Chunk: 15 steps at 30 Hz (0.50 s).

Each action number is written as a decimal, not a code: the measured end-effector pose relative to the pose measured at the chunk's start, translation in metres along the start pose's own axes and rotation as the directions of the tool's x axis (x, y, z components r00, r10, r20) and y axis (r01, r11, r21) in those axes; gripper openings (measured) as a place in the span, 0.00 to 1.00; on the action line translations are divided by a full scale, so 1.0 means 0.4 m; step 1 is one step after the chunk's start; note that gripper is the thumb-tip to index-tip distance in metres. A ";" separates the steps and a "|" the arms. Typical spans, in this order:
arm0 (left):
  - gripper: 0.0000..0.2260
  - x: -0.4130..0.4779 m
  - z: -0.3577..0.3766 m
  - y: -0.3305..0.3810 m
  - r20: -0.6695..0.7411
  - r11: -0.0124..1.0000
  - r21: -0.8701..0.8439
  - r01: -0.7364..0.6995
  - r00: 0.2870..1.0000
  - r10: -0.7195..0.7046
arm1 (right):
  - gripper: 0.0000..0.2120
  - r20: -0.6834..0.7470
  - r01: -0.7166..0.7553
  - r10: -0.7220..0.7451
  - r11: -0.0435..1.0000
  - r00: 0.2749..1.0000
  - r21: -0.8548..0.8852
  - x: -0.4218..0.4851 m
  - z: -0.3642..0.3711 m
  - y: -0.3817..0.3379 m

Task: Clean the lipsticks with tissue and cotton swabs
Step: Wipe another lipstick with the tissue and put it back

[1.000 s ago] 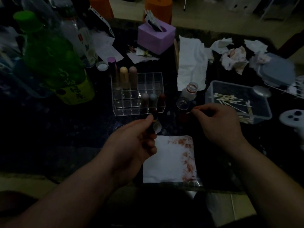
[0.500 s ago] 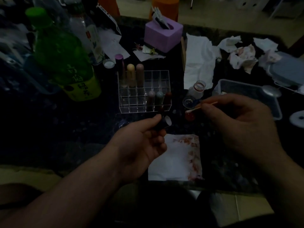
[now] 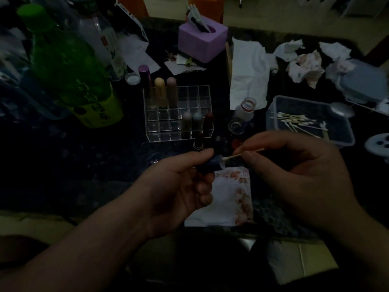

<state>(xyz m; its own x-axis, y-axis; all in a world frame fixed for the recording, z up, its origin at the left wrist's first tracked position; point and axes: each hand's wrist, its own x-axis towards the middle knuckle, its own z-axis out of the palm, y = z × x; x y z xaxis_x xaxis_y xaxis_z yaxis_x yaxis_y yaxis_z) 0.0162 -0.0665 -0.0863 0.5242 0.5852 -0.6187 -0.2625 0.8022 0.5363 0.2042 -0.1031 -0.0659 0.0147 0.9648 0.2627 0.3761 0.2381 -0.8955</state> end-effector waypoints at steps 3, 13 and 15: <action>0.07 -0.001 0.002 0.001 0.012 1.000 0.003 -0.006 1.000 0.006 | 0.05 0.019 0.016 -0.015 0.999 1.000 -0.038 0.001 -0.002 0.001; 0.07 0.002 -0.006 0.009 -0.023 0.998 0.030 -0.048 0.999 0.049 | 0.04 0.167 0.119 -0.059 0.919 0.984 -0.377 0.001 -0.014 -0.002; 0.08 0.002 -0.006 0.007 -0.026 0.997 0.051 -0.052 0.998 0.054 | 0.04 0.188 0.139 -0.067 0.906 0.980 -0.399 0.002 -0.014 -0.002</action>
<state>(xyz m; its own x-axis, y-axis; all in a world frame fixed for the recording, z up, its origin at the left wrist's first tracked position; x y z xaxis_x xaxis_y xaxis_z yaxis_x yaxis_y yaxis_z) 0.0139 -0.0633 -0.0868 0.4884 0.6303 -0.6035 -0.2481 0.7633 0.5965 0.2090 -0.1029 -0.0630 -0.1850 0.9505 0.2498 0.7130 0.3048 -0.6315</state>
